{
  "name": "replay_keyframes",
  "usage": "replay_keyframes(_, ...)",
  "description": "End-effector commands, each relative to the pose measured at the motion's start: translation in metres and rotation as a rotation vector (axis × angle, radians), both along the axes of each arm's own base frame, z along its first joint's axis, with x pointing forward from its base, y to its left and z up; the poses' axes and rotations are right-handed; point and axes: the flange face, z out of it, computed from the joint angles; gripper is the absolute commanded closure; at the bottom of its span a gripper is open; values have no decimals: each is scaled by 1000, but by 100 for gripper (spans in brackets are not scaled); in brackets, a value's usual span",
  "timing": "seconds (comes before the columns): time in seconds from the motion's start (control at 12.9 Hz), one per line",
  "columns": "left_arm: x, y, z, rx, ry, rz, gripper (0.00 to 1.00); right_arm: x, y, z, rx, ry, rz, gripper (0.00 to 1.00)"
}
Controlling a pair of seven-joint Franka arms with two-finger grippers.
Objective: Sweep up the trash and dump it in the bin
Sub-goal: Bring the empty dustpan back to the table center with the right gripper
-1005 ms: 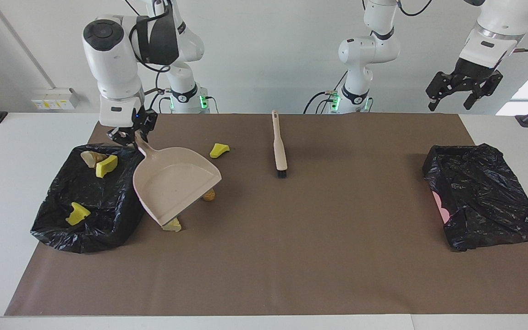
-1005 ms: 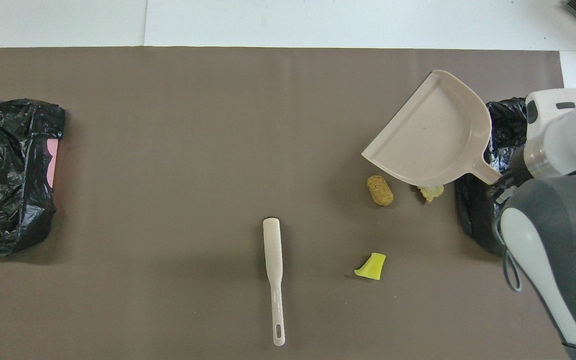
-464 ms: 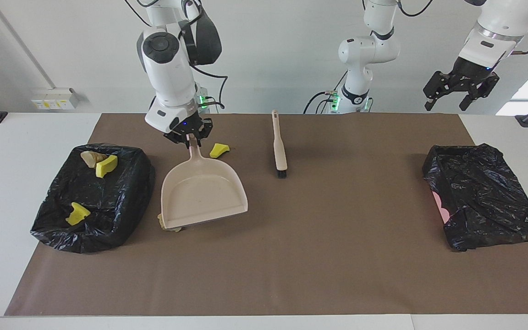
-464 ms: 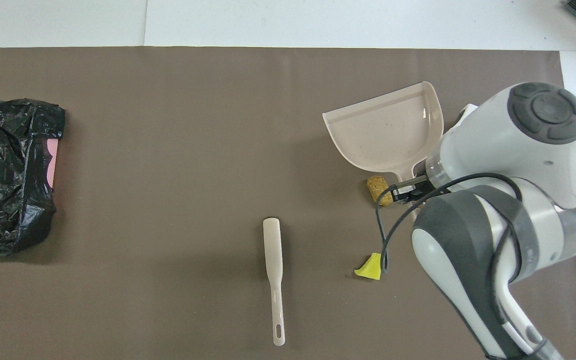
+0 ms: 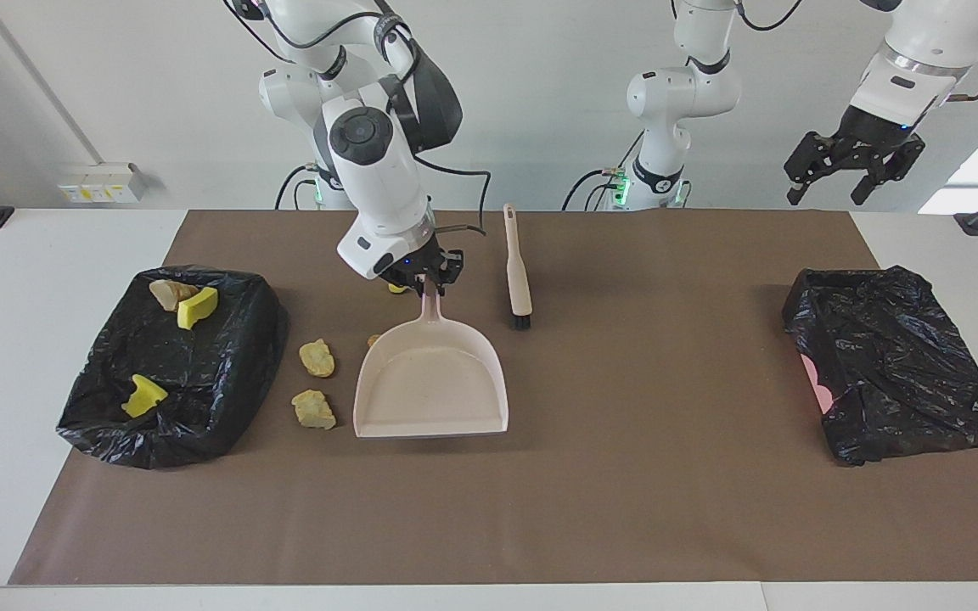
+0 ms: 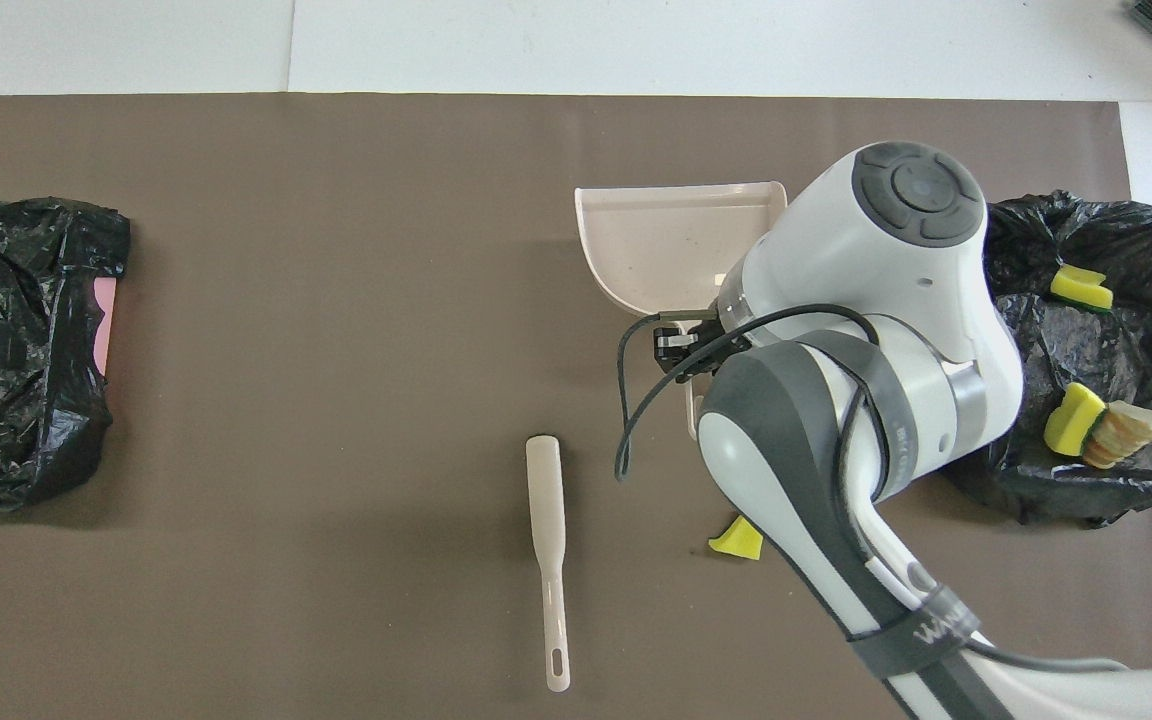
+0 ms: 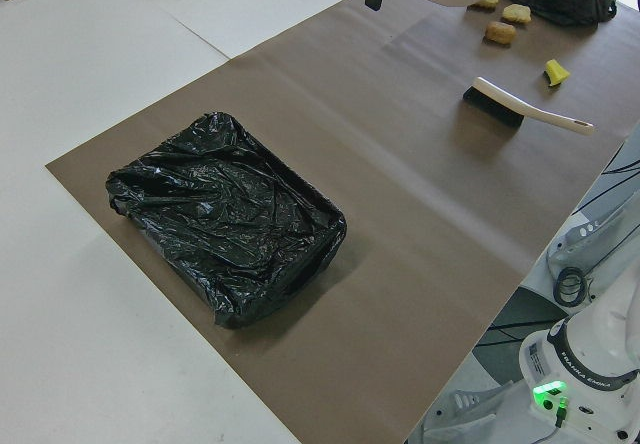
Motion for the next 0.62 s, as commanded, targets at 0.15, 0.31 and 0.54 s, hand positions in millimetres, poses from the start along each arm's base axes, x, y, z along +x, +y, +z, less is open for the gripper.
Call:
replay_keyframes(0.15, -6, 3, 3, 0, 6, -2, 0, 15, 64, -43, 30, -2, -73, 100)
replay_keyframes(0.31, -6, 2, 3, 0, 6, -4, 0, 22, 90, -71, 25, 0, -44, 100)
replay_keyframes(0.54, -6, 2, 3, 0, 6, -4, 0, 29, 113, -105, -29, -41, 16, 100)
